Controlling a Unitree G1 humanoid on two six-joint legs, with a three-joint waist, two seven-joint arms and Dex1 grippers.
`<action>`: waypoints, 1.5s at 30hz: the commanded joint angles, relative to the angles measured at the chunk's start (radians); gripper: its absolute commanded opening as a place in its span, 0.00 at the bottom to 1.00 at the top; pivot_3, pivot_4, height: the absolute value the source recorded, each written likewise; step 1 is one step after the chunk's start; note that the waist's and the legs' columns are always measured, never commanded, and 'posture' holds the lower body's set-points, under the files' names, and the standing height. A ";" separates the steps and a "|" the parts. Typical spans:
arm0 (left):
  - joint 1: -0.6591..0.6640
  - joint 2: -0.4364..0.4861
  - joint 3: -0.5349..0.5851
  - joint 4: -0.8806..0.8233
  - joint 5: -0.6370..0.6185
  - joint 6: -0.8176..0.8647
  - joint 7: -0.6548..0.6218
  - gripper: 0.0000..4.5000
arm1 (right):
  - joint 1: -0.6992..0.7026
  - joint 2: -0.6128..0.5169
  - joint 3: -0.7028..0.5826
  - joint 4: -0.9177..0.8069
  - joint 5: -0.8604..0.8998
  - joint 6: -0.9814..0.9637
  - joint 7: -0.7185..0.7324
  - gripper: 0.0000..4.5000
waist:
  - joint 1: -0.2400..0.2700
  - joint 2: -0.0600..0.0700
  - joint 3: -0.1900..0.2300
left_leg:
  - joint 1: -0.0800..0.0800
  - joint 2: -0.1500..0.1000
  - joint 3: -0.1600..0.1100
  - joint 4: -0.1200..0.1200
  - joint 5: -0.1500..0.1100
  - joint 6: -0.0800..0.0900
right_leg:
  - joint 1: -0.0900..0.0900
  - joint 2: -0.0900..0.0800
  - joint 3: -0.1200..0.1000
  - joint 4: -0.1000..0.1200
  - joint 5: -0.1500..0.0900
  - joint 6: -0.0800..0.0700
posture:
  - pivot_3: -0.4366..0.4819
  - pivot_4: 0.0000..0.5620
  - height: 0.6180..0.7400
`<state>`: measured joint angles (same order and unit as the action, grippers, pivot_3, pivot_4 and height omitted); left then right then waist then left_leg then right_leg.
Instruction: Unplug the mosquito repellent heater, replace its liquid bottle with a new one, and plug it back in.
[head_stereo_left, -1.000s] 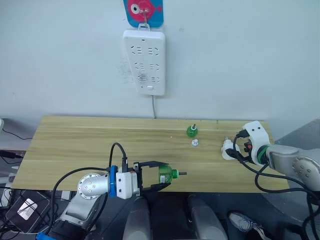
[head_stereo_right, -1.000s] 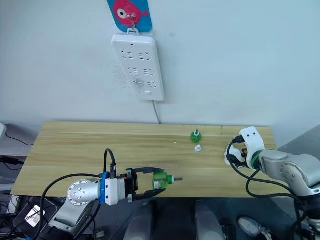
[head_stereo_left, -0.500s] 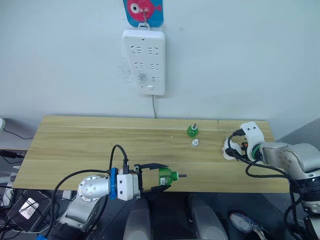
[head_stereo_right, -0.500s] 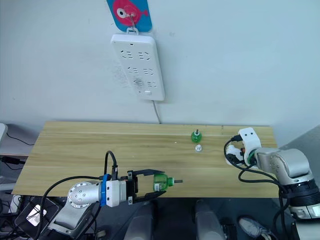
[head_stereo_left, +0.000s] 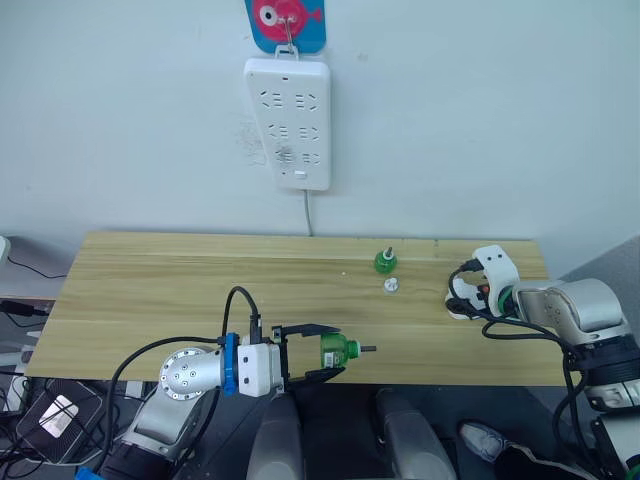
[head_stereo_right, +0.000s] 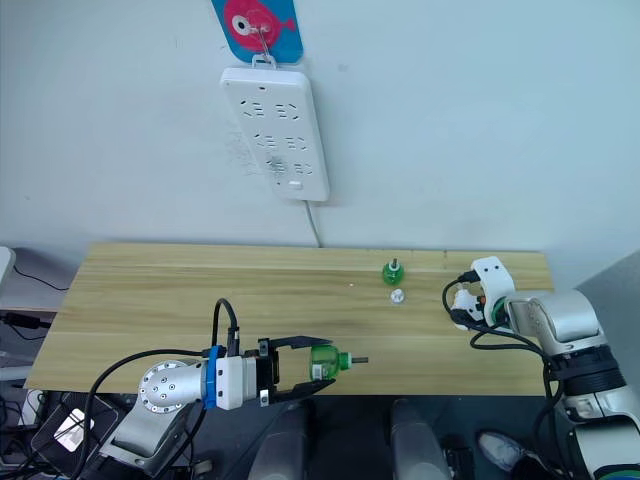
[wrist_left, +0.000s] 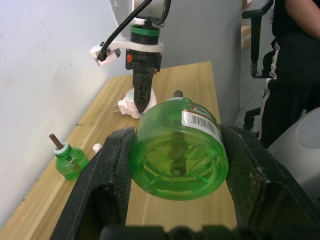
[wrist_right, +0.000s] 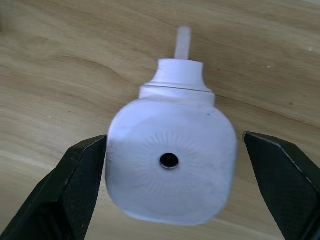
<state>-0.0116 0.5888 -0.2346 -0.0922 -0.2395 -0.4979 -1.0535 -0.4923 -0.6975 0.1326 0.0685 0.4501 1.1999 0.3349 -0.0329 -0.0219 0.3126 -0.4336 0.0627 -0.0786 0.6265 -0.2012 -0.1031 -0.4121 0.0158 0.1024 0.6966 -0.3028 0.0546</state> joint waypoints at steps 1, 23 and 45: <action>-0.002 -0.004 -0.008 -0.044 -0.005 0.011 0.003 0.52 | 0.001 -0.001 -0.014 -0.023 -0.024 -0.010 0.028 0.73 | 0.000 0.000 0.000 | 0.000 0.000 0.000 0.000 0.000 0.000 | 0.000 0.000 0.000 0.000 0.000 0.000 | 0.48 0.57 0.96; -0.171 0.087 0.258 -0.333 -0.913 1.306 0.244 0.52 | 0.346 0.141 -0.620 -0.600 1.097 0.127 0.015 0.66 | -0.019 0.002 0.002 | 0.000 0.000 -0.002 0.001 0.000 0.000 | 0.002 0.000 -0.003 0.000 0.000 0.001 | 0.43 0.50 0.96; -0.230 0.057 0.266 -0.350 -0.961 1.401 0.226 0.52 | 0.379 -0.054 -0.288 -0.651 1.449 -0.219 -0.209 0.66 | -0.020 0.001 0.002 | 0.000 0.000 -0.002 0.001 0.000 0.000 | 0.001 0.000 -0.003 0.000 0.000 0.001 | 0.44 0.47 0.96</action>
<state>-0.2365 0.6450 0.0180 -0.4010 -1.1867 0.9049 -0.8054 -0.1167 -0.7438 -0.1620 -0.5435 1.8670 1.0040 0.1079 -0.0532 -0.0205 0.3149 -0.4341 0.0628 -0.0809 0.6274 -0.2014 -0.1028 -0.4107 0.0161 0.0998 0.6966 -0.3033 0.0555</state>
